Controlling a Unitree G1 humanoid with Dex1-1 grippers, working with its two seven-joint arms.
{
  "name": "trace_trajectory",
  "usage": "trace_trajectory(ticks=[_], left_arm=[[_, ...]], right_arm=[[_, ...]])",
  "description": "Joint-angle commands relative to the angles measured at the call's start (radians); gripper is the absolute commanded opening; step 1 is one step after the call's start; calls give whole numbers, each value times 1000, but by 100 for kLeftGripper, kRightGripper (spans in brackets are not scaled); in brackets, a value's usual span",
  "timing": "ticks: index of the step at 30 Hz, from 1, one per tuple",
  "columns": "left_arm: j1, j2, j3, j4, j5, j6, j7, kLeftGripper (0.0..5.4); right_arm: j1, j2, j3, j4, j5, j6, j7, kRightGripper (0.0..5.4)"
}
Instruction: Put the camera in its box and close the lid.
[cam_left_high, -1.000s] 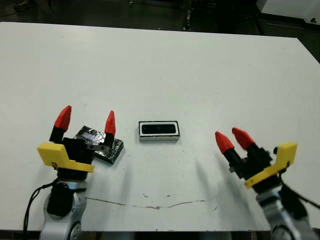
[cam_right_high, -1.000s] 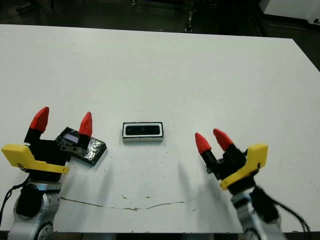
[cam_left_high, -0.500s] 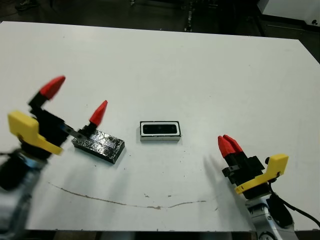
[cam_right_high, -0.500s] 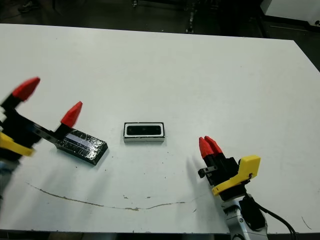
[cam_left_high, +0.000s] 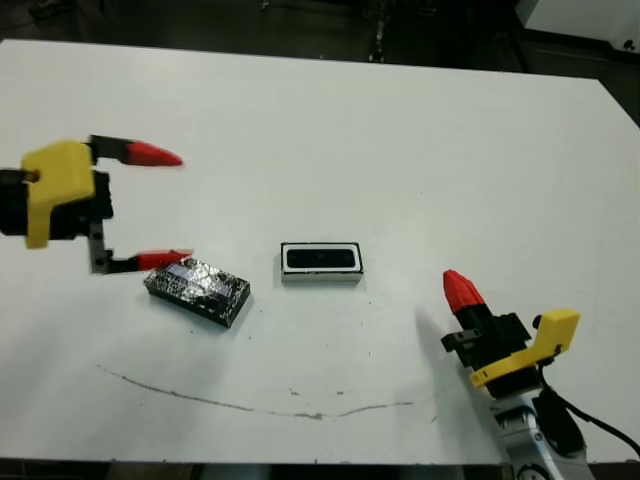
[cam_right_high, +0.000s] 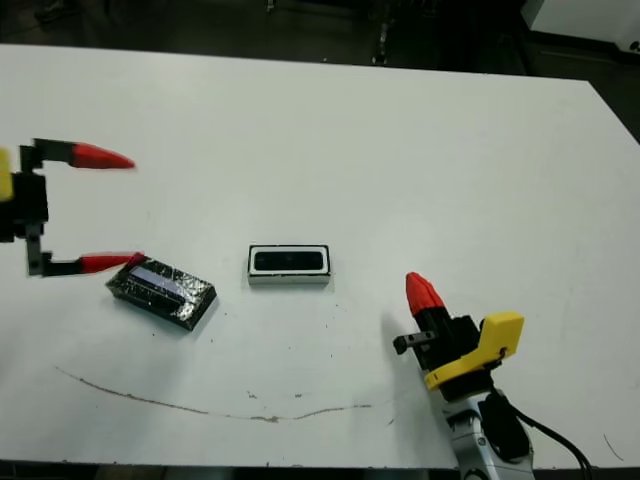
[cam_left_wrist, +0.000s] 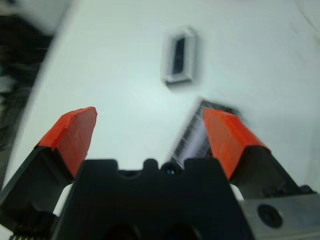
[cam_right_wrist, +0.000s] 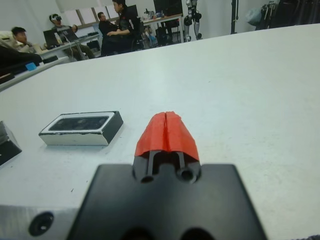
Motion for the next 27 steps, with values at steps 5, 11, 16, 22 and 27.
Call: trace_trajectory(ticks=[5, 11, 16, 22, 27], left_arm=[[-155, -37, -197, 151, -62, -59, -149, 540], [-220, -67, -362, 262, -70, -102, -149, 540], [-248, -86, -406, 282, -38, -121, -149, 540], [-255, -109, -414, 274, 39, -128, -149, 540], [-255, -128, -422, 277, 63, -130, -149, 540]], right_arm=[[7, -22, -11, 12, 10, -1, -16, 1], [11, -22, -9, 5, 2, -1, -33, 1], [11, -23, -7, 3, 7, 10, -39, 1], [6, -29, -8, 11, 13, 2, -29, 1], [2, -35, -9, 16, 2, -11, -28, 1]])
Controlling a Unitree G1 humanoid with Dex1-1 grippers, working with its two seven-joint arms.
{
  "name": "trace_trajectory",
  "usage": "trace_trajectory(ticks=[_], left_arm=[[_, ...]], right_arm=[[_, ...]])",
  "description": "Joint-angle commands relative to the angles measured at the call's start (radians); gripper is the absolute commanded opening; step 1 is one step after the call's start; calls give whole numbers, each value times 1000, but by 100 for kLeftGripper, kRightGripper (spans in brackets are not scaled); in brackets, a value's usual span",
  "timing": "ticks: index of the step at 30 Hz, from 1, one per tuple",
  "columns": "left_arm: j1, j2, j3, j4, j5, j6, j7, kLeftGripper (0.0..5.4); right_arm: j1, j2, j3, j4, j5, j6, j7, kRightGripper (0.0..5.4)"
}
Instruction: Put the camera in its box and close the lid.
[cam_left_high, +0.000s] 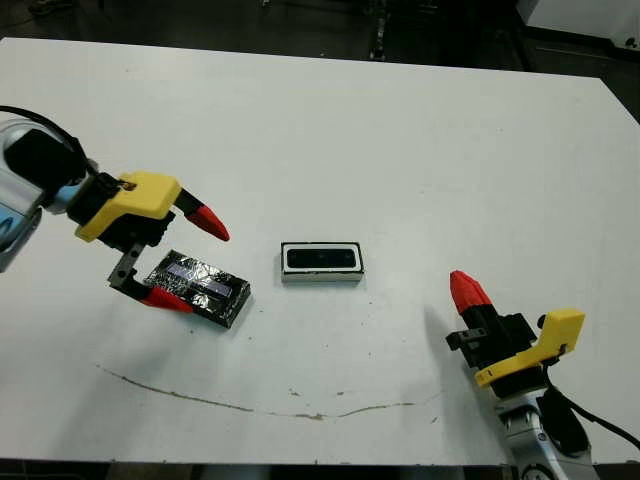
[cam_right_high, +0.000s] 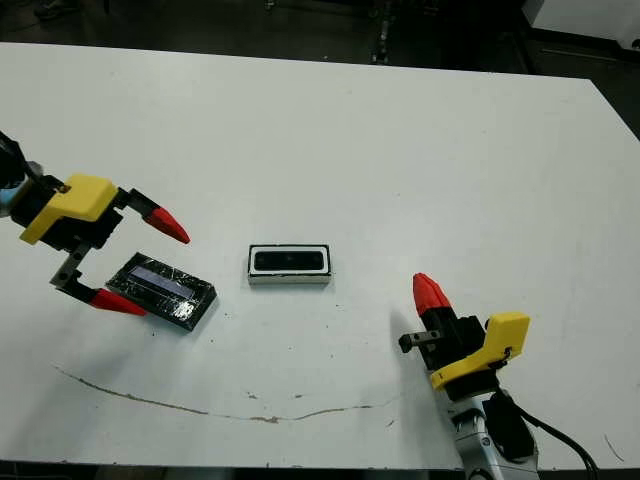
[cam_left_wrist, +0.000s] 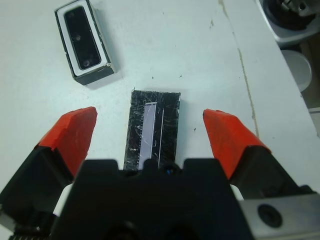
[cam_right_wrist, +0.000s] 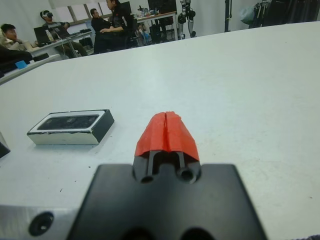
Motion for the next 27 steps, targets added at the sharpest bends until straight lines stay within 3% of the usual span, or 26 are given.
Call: trace_trajectory(ticks=[1, 6, 15, 27], left_arm=[[-16, -14, -27, 4, 24, 1, -5, 540], [-37, -26, -69, 30, 19, 18, -5, 540], [-39, -47, -85, 57, 40, -13, -5, 540], [-37, -120, -89, 162, 154, -48, -5, 540]], right_arm=[[3, -17, -8, 9, 7, -4, -1, 1], [7, -20, -8, -7, 12, 21, -15, 1], [10, -29, -6, -1, 6, 1, -8, 1], [10, -31, -5, -9, -5, 11, -19, 1]])
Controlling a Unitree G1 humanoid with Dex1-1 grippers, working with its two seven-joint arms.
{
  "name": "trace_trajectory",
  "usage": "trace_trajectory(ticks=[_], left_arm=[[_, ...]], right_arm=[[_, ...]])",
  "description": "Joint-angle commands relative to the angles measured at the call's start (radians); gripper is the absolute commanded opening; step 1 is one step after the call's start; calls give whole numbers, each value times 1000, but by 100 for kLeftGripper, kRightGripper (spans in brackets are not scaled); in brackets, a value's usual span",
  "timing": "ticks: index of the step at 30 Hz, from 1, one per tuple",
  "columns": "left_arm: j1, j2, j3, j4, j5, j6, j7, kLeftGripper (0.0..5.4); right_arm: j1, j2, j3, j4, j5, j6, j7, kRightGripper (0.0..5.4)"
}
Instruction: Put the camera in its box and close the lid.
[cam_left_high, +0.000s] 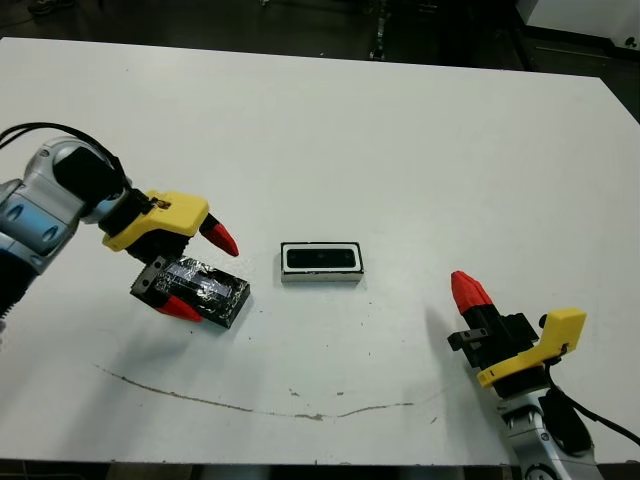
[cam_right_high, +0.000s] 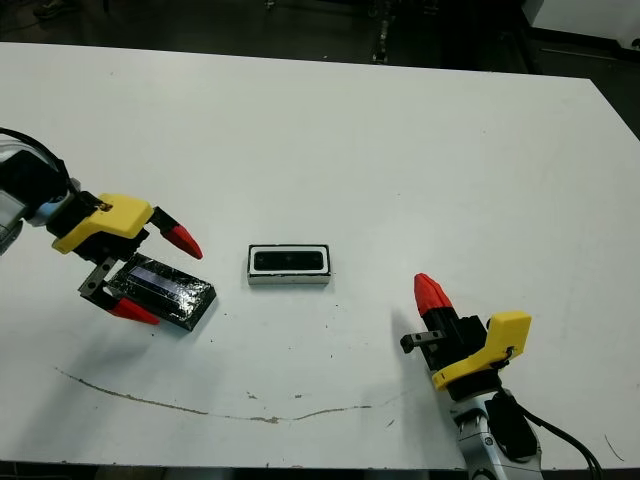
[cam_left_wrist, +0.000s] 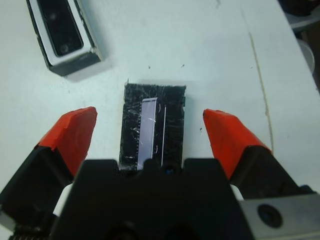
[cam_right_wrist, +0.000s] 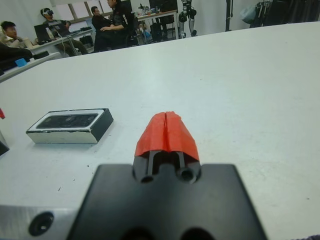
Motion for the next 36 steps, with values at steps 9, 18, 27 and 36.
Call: trace_trajectory(ticks=[9, 18, 27, 36], left_arm=[[2, -34, 0, 72, 66, -48, -3, 540], [13, -43, 5, 96, 98, -74, -3, 540], [14, -55, 8, 151, 158, -96, -3, 540], [27, -53, 21, 180, 189, -119, -3, 540]], right_arm=[[8, -18, -6, 4, 5, -7, 4, 1], [14, -18, 2, -4, 23, -1, 8, 1], [19, -23, 6, -16, 26, 13, 2, 1], [17, -24, 10, -7, 28, -1, 11, 1]])
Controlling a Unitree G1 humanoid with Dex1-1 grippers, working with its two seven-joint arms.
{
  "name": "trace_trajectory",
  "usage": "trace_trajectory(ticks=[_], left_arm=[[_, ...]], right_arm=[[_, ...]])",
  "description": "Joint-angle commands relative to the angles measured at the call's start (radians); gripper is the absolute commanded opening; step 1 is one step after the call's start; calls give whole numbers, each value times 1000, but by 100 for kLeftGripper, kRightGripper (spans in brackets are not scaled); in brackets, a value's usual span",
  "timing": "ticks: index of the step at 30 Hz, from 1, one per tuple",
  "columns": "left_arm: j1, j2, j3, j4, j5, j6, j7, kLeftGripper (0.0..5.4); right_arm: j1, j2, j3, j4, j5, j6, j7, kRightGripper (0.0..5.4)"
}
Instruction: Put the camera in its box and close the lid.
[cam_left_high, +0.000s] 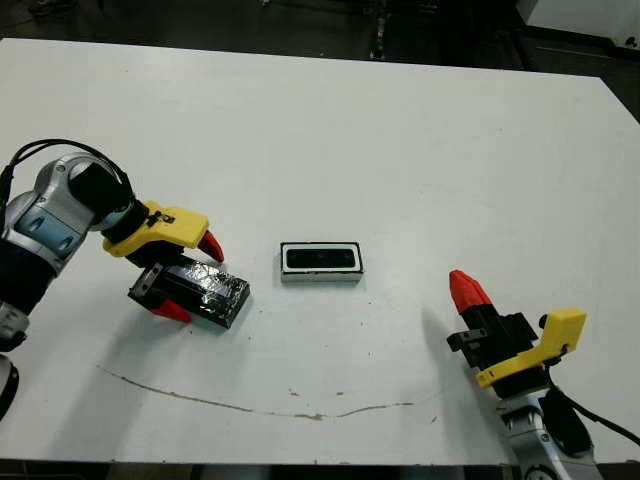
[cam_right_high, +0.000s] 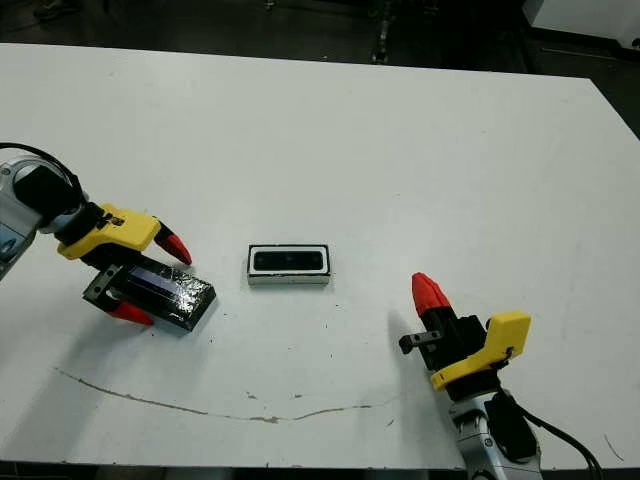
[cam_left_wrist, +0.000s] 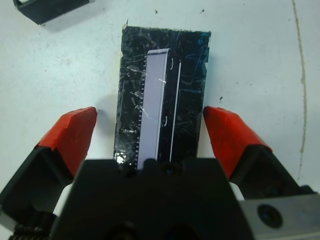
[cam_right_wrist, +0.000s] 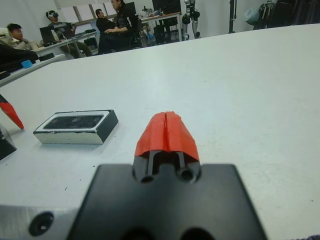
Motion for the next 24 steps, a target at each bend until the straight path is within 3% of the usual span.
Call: trace_trajectory(ticks=[1, 10, 12, 17, 24], left_arm=[[29, -1, 3, 8, 50, -5, 3, 540], [44, -9, -4, -19, 111, 123, 3, 540], [40, -11, -17, -18, 105, 170, -1, 525], [65, -12, 16, -34, 104, 120, 16, 464], [77, -14, 25, -32, 85, 177, -1, 381]], right_arm=[[12, -15, -2, 0, 6, 3, 3, 1], [13, -22, -1, 1, 7, 7, -2, 1], [14, -24, 0, 1, 4, 5, -2, 0], [11, -24, 1, 4, 5, 7, -4, 0], [10, -22, 4, 7, -7, -8, -11, 0]])
